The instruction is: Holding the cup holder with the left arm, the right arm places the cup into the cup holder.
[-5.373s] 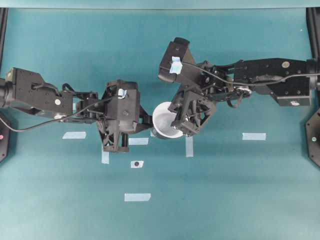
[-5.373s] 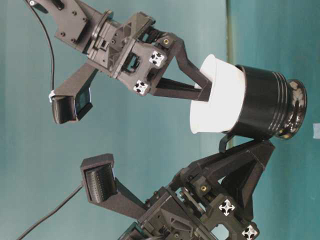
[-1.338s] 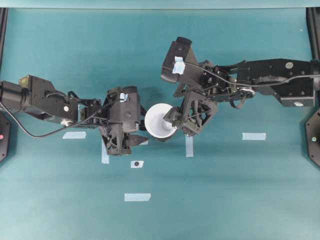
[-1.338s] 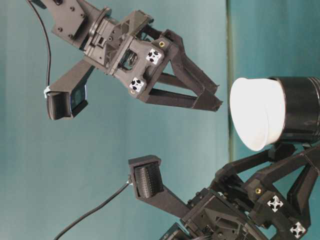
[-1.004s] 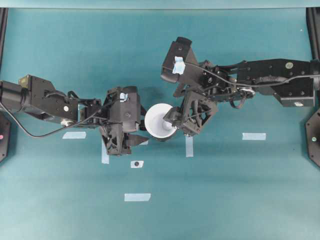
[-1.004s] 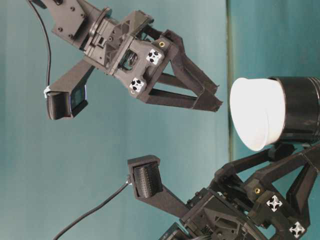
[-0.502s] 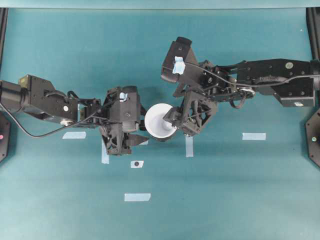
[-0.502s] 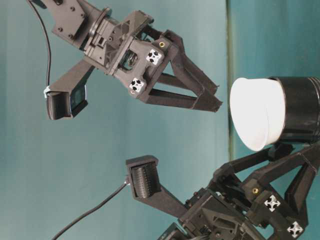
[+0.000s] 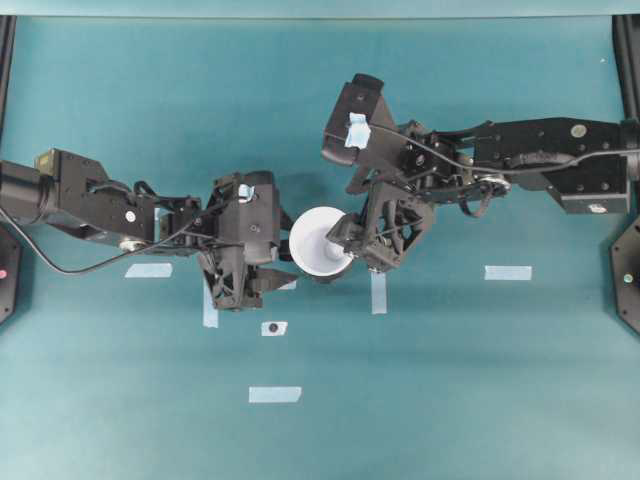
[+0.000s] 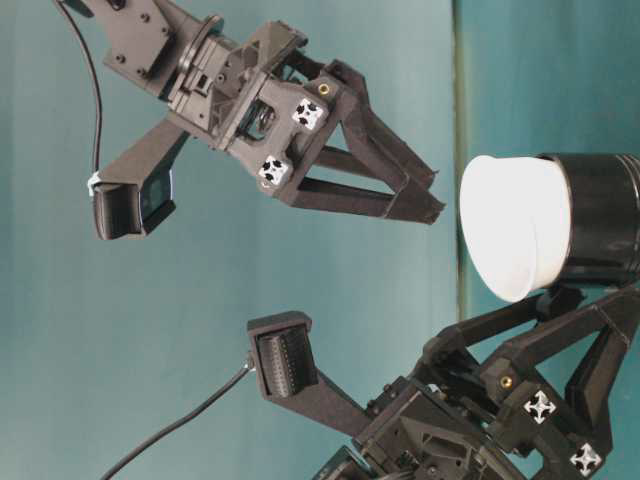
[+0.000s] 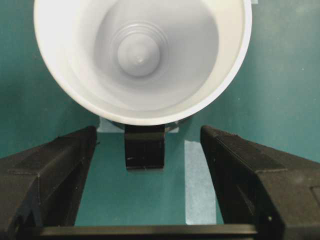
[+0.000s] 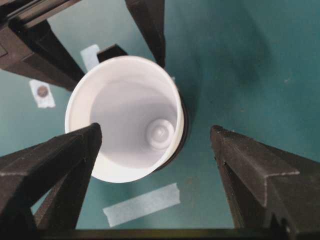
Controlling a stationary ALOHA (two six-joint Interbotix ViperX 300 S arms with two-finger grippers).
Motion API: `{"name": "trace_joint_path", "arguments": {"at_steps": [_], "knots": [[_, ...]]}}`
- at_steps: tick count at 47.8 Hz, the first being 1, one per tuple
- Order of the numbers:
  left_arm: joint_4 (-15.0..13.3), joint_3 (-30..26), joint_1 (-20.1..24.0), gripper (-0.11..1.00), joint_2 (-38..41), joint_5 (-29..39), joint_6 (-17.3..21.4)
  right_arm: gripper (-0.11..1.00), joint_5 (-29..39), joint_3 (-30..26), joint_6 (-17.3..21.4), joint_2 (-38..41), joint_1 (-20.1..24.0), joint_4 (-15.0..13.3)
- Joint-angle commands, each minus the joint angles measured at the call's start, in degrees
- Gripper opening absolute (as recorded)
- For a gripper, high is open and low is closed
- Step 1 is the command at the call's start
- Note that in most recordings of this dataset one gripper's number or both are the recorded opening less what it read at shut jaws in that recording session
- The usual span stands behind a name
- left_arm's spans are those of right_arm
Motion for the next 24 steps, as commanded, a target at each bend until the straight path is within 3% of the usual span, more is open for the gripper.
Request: {"name": "trace_joint_path", "arguments": {"at_steps": [1, 24], "knots": [[0.1, -0.5, -0.1, 0.86, -2.9, 0.4, -0.1, 0.93, -0.1, -0.8, 0.4, -4.1, 0.0, -0.1], [0.1, 1.1, -0.8, 0.86, -6.8, 1.3, -0.3, 0.93, 0.0, -0.5, 0.3, -6.2, 0.1, 0.0]]}}
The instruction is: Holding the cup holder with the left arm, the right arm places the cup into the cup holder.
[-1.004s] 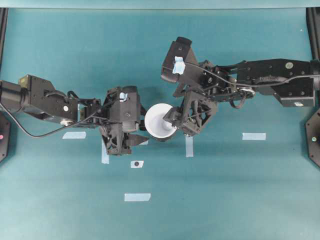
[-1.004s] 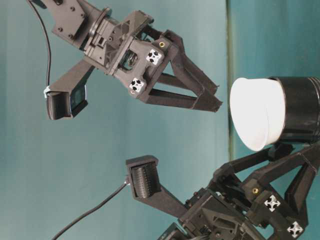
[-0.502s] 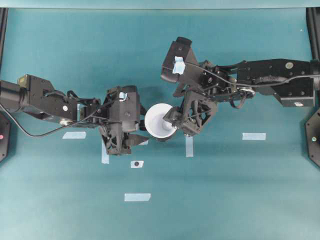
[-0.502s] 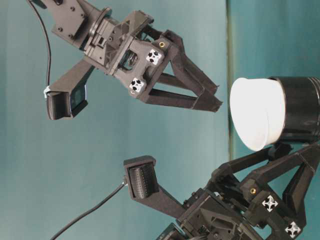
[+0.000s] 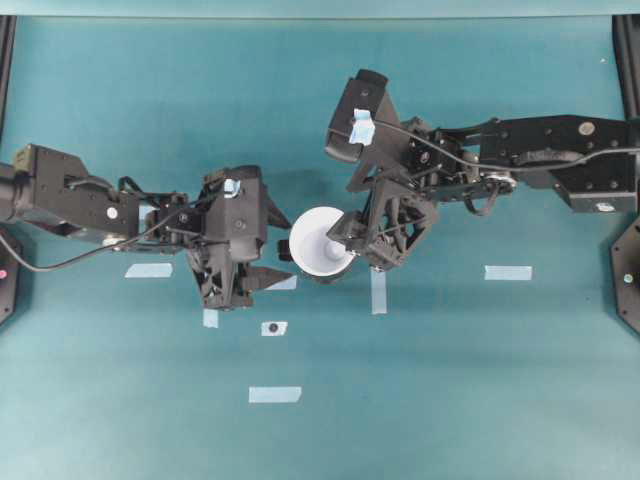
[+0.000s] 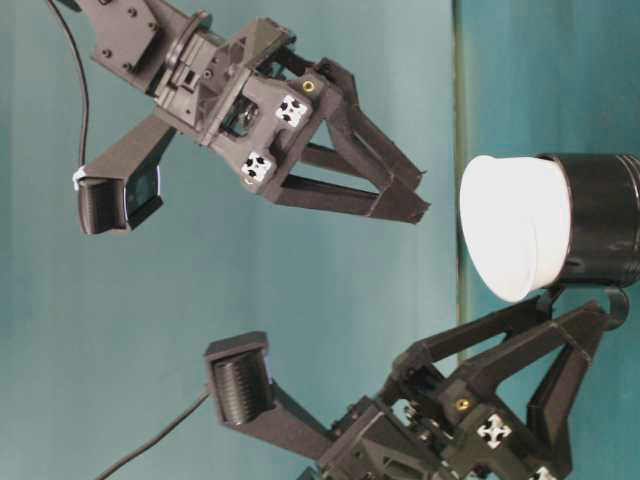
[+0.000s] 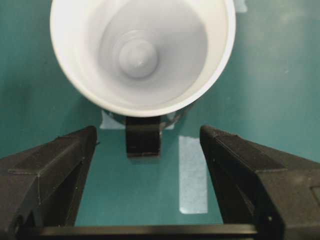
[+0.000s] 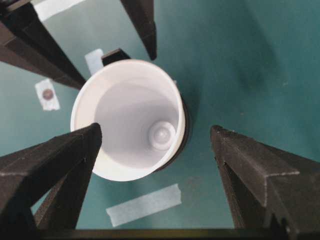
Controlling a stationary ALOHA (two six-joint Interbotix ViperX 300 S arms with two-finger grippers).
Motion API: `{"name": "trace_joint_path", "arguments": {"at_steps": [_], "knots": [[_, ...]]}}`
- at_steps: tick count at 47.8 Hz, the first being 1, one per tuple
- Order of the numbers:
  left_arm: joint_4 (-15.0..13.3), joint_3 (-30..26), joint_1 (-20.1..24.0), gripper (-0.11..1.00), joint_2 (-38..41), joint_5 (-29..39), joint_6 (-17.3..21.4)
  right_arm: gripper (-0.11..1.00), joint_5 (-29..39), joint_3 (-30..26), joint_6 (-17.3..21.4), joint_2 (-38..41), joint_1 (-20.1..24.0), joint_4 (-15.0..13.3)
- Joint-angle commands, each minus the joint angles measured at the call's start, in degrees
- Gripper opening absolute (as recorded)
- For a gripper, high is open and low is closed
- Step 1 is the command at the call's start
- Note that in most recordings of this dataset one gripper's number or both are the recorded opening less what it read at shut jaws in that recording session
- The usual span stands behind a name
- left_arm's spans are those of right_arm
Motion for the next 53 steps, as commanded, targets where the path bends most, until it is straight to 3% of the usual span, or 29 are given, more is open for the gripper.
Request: {"name": "trace_joint_path", "arguments": {"at_steps": [1, 20, 53], "knots": [[0.1, -0.3, -0.3, 0.86, -2.2, -0.2, -0.2, 0.93, -0.2, -0.6, 0.2, -5.0, 0.0, 0.0], [0.1, 1.3, -1.6, 0.86, -3.3, -0.3, -5.1, 0.92, -0.1, -0.6, -0.4, -6.0, 0.1, -0.1], [0.0, 3.2, -0.4, 0.86, -5.4, -0.3, -4.6, 0.92, -0.2, 0.0, -0.4, -6.0, 0.9, -0.3]]}}
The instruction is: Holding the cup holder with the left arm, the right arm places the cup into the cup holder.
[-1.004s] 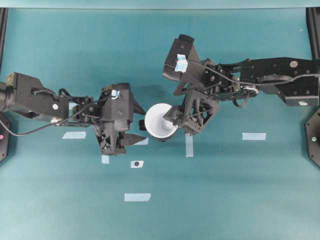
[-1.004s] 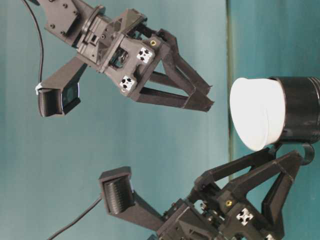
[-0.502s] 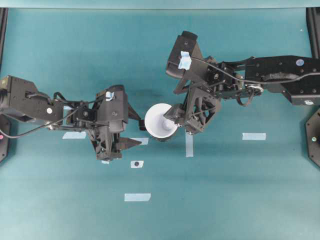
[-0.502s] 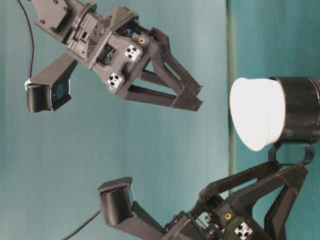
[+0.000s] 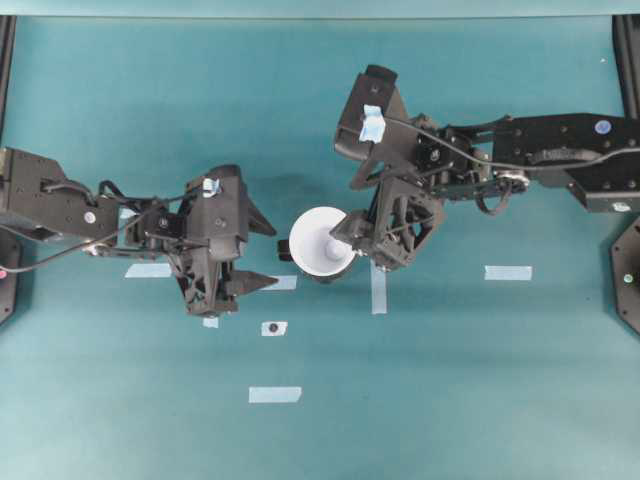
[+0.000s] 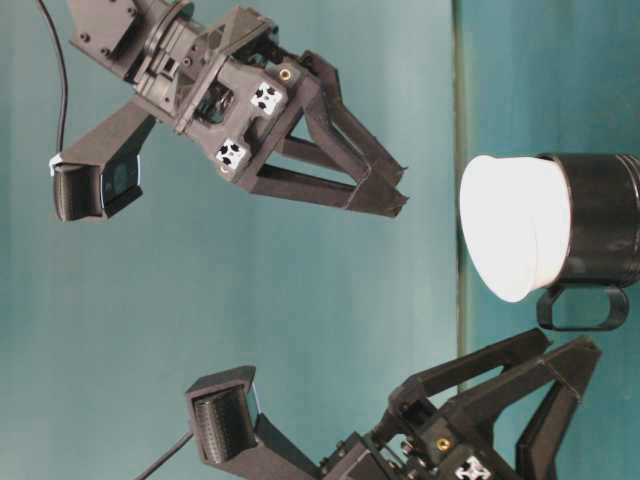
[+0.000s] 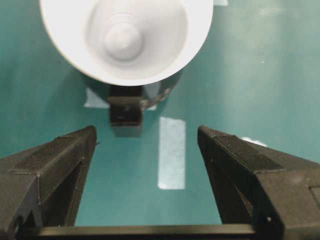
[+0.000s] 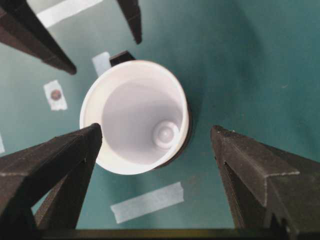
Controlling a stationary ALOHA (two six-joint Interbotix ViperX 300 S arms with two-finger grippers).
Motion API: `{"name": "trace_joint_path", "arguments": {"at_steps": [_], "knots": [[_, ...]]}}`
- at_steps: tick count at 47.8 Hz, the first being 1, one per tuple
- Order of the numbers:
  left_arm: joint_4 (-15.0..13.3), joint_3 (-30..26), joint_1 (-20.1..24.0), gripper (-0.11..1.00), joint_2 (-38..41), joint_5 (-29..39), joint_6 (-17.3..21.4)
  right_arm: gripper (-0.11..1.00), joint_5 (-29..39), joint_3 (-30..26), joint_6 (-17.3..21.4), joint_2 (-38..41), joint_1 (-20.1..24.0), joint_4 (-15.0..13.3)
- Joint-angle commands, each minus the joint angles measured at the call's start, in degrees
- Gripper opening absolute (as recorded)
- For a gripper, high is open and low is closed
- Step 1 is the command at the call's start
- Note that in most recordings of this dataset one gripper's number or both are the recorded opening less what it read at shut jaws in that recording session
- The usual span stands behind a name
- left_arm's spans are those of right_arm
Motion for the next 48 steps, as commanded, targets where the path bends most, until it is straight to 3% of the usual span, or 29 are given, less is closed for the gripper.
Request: {"name": "trace_joint_path", "arguments": {"at_steps": [1, 48], "knots": [[0.2, -0.4, 0.2, 0.86, -1.8, -0.3, 0.0, 0.92, -0.3, -0.6, -0.4, -4.1, 0.4, 0.0], [0.2, -0.1, 1.2, 0.86, -2.3, -0.3, 0.1, 0.92, -1.1, 1.7, -0.2, -6.8, 0.7, 0.0]]}}
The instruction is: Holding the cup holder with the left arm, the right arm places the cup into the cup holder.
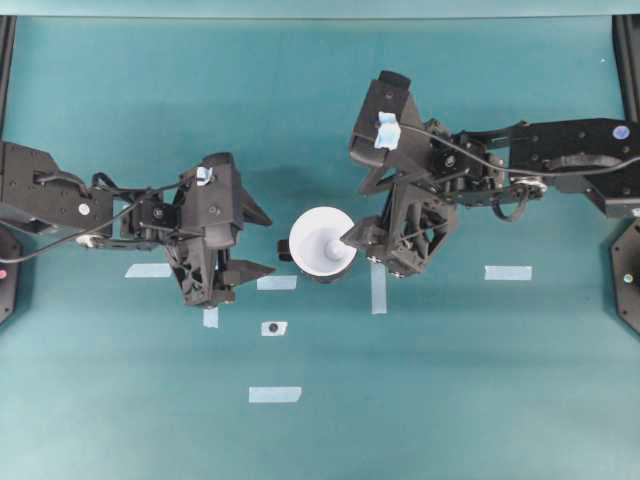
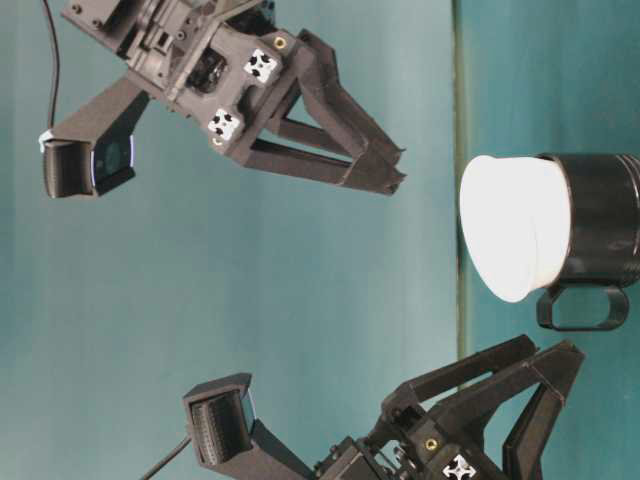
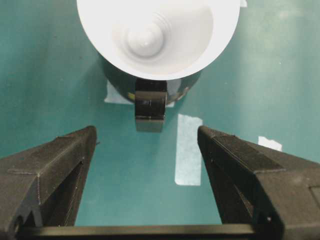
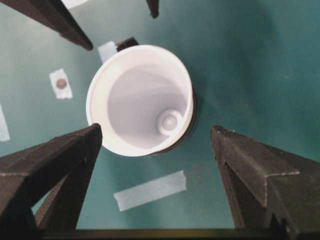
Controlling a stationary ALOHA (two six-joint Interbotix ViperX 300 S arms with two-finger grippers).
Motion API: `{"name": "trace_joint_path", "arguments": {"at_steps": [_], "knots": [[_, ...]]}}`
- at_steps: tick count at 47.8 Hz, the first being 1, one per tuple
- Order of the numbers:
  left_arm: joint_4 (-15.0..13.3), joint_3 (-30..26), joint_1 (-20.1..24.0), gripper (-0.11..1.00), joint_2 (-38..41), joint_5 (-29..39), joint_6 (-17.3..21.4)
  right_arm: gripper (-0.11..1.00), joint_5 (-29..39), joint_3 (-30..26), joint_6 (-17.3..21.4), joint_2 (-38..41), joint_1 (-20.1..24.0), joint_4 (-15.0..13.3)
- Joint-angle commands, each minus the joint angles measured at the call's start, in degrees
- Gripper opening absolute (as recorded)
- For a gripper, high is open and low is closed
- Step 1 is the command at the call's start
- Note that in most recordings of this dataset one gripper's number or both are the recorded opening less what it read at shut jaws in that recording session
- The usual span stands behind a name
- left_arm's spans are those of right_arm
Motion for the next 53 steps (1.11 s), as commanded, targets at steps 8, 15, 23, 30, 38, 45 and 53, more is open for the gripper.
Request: {"name": "trace_joint_path", "arguments": {"at_steps": [8, 15, 23, 30, 38, 45, 53], "knots": [[0.1, -0.7, -0.1, 0.86, -1.5, -0.3, 0.1, 0.92, -1.4, 0.0, -0.3, -4.1, 0.2, -0.1], [0.1, -0.8, -0.1, 0.86, -1.4, -0.4, 0.0, 0.92, -2.5, 0.5, -0.4, -4.1, 0.2, -0.1], [0.1, -0.8, 0.0, 0.86, -1.3, -0.4, 0.1, 0.92, -3.6, 0.6, -0.4, -4.1, 0.2, -0.3], [0.1, -0.9, -0.1, 0.86, -1.3, -0.4, 0.1, 0.92, -4.2, 0.9, -0.4, -4.2, 0.2, -0.3], [0.1, -1.0, -0.1, 0.86, -1.3, -0.4, 0.1, 0.92, -4.2, 1.2, -0.4, -4.1, 0.2, -0.3], [0.2, -0.9, -0.1, 0.86, -1.3, -0.4, 0.0, 0.92, -4.2, 1.3, -1.1, -4.1, 0.2, -0.3], [0.1, -1.0, 0.0, 0.86, -1.3, -0.4, 0.0, 0.93, -4.2, 1.3, -1.8, -4.1, 0.2, -0.3]]}}
